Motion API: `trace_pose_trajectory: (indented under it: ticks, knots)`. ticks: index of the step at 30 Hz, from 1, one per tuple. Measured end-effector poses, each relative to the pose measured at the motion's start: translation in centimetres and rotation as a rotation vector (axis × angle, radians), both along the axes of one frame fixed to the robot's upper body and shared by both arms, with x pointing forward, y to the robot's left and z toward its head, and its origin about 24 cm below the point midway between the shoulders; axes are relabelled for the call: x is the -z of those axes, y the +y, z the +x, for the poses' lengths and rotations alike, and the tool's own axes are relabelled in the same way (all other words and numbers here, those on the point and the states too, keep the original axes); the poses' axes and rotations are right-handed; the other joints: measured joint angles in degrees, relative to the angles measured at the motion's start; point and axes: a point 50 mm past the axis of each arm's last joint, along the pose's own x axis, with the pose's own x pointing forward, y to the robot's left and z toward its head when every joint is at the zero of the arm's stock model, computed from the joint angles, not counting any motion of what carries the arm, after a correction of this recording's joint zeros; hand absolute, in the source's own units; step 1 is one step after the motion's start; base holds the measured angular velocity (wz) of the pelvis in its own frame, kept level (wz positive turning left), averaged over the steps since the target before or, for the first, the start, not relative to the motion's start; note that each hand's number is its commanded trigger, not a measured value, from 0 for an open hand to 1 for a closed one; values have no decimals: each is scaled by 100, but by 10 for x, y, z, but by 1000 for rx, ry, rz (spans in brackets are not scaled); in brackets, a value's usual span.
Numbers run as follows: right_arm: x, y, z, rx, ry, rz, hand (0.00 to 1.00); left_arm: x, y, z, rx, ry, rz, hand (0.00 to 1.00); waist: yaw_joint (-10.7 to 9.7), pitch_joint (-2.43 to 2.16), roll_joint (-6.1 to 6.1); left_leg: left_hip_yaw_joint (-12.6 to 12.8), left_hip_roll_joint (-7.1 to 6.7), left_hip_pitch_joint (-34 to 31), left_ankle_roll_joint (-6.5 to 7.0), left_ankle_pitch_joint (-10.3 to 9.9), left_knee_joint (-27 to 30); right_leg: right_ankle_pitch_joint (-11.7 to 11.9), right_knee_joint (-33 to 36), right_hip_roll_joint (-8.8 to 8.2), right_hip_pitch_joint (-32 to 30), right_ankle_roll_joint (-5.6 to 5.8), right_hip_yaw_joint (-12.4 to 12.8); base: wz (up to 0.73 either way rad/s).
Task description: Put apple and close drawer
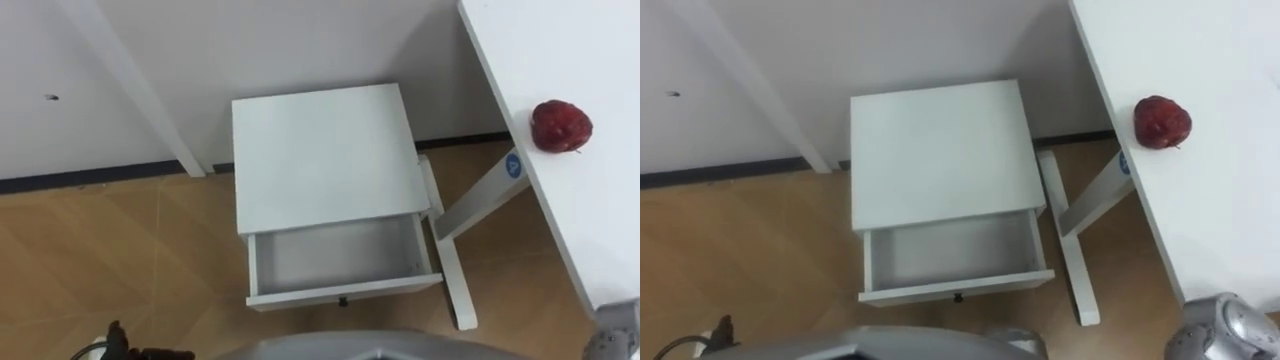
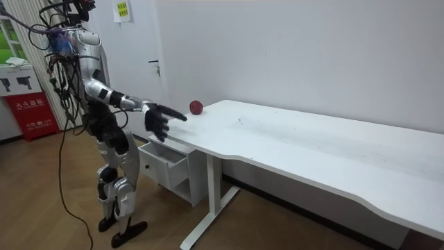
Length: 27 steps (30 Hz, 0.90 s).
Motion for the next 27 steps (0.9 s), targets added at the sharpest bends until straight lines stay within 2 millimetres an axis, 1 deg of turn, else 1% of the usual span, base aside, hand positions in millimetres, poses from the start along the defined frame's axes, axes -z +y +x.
trace_pose_trajectory:
  ticks: [1,3,6,9,12,13,15,19,23,25,27]
  knots:
    - [-4,2,4,-26,9,-36,0,0,-2,2,14,-1,-3,0,17,-1,-2,11,0,6,0,0,3,2,0,0,-1,0,-2,0]
    - [-15,12,19,-144,56,-170,0,1,-5,4,47,0,-10,0,123,19,-14,14,2,68,6,6,9,12,3,1,7,2,3,0]
    - [-25,19,30,-240,81,-276,0,3,-7,3,59,13,-16,0,222,14,-10,7,-1,80,7,6,8,13,14,-6,1,4,2,0]
    - [-37,32,44,-347,71,-365,0,4,-10,-4,83,40,-25,0,233,29,4,4,1,81,8,7,6,13,11,-4,0,5,3,0]
    - [-50,46,57,-448,14,-411,0,6,-16,-1,101,39,-39,0,315,29,6,4,4,84,8,7,6,13,4,4,2,4,7,0]
    - [-52,48,59,-467,5,-415,0,6,-17,-2,101,39,-42,0,327,27,11,4,4,84,8,7,6,13,1,5,1,4,13,0]
    - [-56,59,67,-568,-19,-418,0,6,-20,2,106,29,-49,0,332,35,-4,4,7,77,8,7,3,13,-10,6,-1,4,9,0]
    - [-55,68,75,-703,-8,-408,0,6,-20,1,112,30,-49,0,343,34,-1,-12,7,83,8,7,0,33,-93,6,80,7,-22,3]
    - [-51,77,83,-843,-5,-365,0,5,-16,-3,111,41,-38,0,343,34,19,-17,12,74,7,7,-1,36,-115,-3,89,7,-86,3]
    - [-47,81,86,-907,-5,-329,0,5,-15,-3,112,40,-36,0,321,31,24,-41,9,77,6,8,-1,40,-157,-8,113,4,-124,10]
    - [-37,81,87,-963,7,-258,0,5,-16,-4,107,39,-39,0,333,30,22,-46,2,100,6,8,-2,45,-192,-19,168,3,-168,9]
